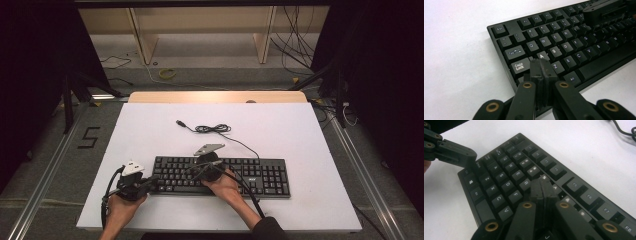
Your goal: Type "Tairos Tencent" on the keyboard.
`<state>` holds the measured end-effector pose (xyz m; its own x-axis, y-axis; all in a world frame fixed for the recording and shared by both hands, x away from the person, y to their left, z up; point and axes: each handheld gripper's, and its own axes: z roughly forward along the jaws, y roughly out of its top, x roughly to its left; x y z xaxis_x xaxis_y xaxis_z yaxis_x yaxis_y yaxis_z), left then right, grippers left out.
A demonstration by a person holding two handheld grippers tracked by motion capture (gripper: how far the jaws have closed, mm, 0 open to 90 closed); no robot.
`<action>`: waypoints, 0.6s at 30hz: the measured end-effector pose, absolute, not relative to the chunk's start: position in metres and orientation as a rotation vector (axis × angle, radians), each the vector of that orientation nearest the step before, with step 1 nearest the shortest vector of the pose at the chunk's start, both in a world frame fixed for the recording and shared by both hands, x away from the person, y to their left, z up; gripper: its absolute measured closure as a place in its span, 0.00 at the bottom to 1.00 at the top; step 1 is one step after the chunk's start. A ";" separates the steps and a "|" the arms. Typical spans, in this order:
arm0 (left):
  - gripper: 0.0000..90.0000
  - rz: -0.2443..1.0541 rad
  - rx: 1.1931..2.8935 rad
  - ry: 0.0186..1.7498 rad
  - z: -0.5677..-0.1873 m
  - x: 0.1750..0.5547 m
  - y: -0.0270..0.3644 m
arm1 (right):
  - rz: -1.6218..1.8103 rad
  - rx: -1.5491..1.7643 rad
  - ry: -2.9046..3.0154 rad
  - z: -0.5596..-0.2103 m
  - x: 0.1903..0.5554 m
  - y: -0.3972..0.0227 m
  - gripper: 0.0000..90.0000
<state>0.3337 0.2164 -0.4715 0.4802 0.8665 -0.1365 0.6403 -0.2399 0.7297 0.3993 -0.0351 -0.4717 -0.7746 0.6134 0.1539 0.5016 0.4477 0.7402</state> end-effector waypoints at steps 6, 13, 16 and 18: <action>0.99 0.383 1.979 1.253 -0.472 0.336 0.216 | 1.218 0.986 2.559 -0.472 0.401 -0.030 1.00; 0.99 0.377 1.989 1.258 -0.473 0.337 0.216 | 1.193 0.989 2.569 -0.474 0.403 -0.024 1.00; 0.99 0.370 1.994 1.261 -0.474 0.337 0.216 | 1.185 0.992 2.571 -0.475 0.404 -0.023 1.00; 0.99 0.367 1.997 1.263 -0.474 0.337 0.215 | 1.184 0.991 2.570 -0.475 0.404 -0.023 1.00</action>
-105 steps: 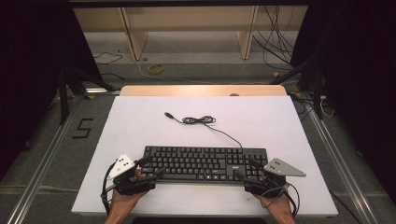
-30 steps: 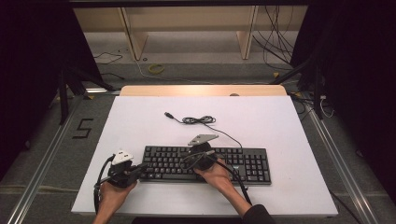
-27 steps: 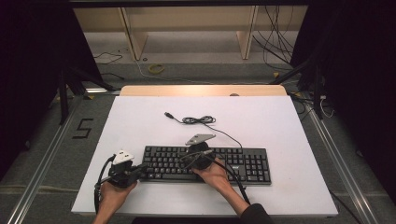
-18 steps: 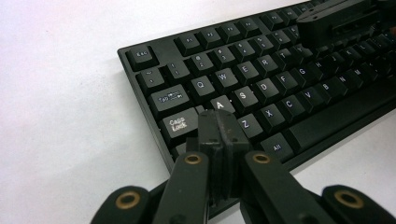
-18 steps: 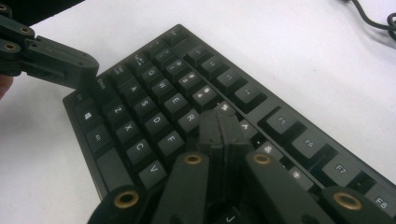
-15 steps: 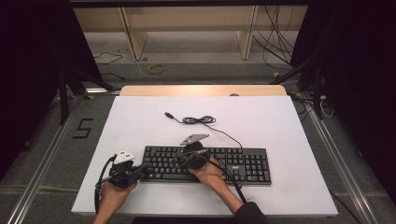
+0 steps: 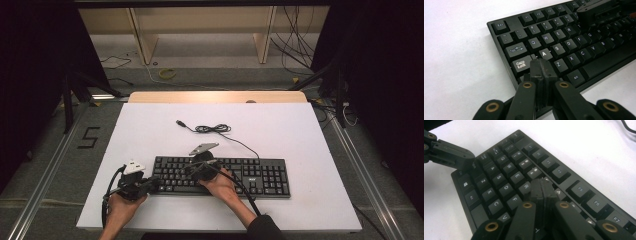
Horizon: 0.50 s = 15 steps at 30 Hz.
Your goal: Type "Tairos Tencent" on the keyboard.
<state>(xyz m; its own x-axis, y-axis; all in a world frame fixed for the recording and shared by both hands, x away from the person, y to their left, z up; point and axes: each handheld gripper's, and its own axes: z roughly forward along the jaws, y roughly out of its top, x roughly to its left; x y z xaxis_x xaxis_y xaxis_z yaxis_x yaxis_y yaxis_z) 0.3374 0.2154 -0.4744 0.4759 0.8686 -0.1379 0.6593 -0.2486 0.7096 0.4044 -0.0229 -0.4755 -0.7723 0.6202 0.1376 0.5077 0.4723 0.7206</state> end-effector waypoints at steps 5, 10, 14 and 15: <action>0.99 0.364 2.007 1.265 -0.476 0.338 0.215 | 1.182 0.991 2.573 -0.476 0.405 -0.022 1.00; 0.99 0.364 2.011 1.264 -0.476 0.338 0.214 | 1.179 0.995 2.573 -0.477 0.405 -0.021 1.00; 0.99 0.367 2.023 1.266 -0.478 0.338 0.213 | 1.166 0.993 2.575 -0.477 0.405 -0.020 1.00; 0.99 0.364 2.017 1.269 -0.479 0.338 0.213 | 1.159 1.005 2.576 -0.479 0.405 -0.020 1.00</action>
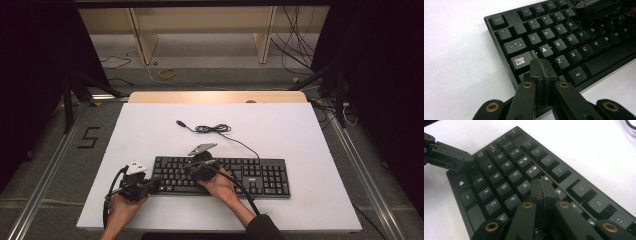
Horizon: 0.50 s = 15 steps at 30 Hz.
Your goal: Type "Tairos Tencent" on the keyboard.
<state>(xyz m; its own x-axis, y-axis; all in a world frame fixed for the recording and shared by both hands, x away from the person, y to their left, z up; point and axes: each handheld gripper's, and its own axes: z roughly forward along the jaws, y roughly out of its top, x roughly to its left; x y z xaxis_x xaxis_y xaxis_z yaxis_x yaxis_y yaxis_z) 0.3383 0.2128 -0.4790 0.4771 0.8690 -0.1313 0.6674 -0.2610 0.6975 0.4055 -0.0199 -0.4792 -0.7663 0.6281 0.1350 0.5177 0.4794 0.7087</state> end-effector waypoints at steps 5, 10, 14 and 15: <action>0.99 0.367 2.021 1.276 -0.479 0.338 0.212 | 1.154 1.001 2.570 -0.480 0.405 -0.019 1.00; 0.99 0.366 2.021 1.278 -0.479 0.338 0.212 | 1.150 0.997 2.569 -0.480 0.405 -0.019 1.00; 0.99 0.362 2.017 1.281 -0.479 0.338 0.212 | 1.151 1.001 2.565 -0.479 0.405 -0.019 1.00; 0.99 0.362 2.015 1.281 -0.479 0.338 0.212 | 1.152 1.007 2.564 -0.479 0.405 -0.019 1.00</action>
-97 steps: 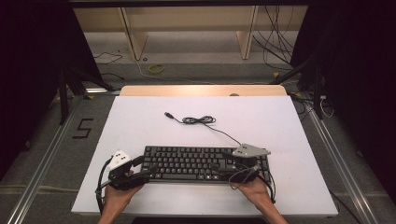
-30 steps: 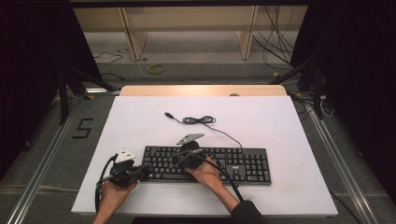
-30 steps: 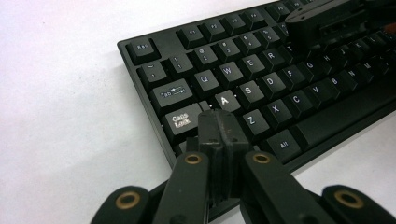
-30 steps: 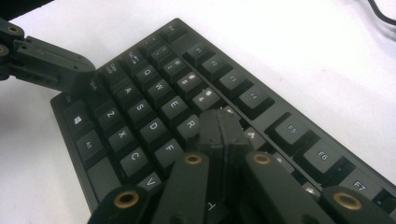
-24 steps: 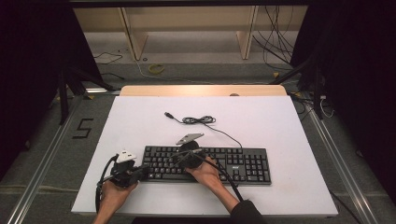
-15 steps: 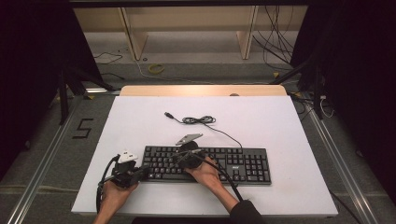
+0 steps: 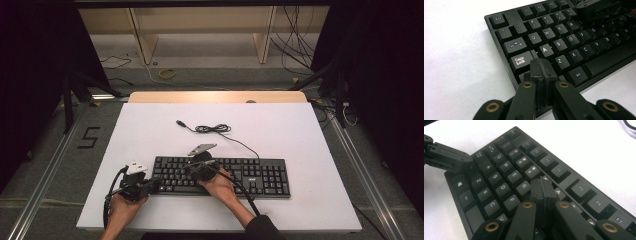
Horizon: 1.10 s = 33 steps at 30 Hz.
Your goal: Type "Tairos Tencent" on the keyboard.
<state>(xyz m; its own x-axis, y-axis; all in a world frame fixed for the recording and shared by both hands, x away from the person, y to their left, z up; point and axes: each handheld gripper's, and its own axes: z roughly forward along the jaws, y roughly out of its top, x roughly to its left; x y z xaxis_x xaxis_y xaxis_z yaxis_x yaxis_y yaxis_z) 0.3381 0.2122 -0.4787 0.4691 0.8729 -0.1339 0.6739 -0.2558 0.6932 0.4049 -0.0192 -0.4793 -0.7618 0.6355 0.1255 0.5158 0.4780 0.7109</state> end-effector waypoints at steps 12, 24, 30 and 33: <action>0.90 0.373 1.911 1.250 -0.468 0.335 0.214 | 1.281 1.007 2.513 -0.466 0.399 -0.030 0.97; 0.60 0.325 1.845 1.209 -0.462 0.338 0.212 | 1.407 0.994 2.478 -0.453 0.390 -0.062 0.56; 0.44 0.327 1.837 1.202 -0.459 0.343 0.210 | 1.456 0.991 2.431 -0.447 0.381 -0.082 0.41; 0.44 0.329 1.841 1.199 -0.459 0.345 0.209 | 1.473 0.996 2.411 -0.445 0.376 -0.091 0.39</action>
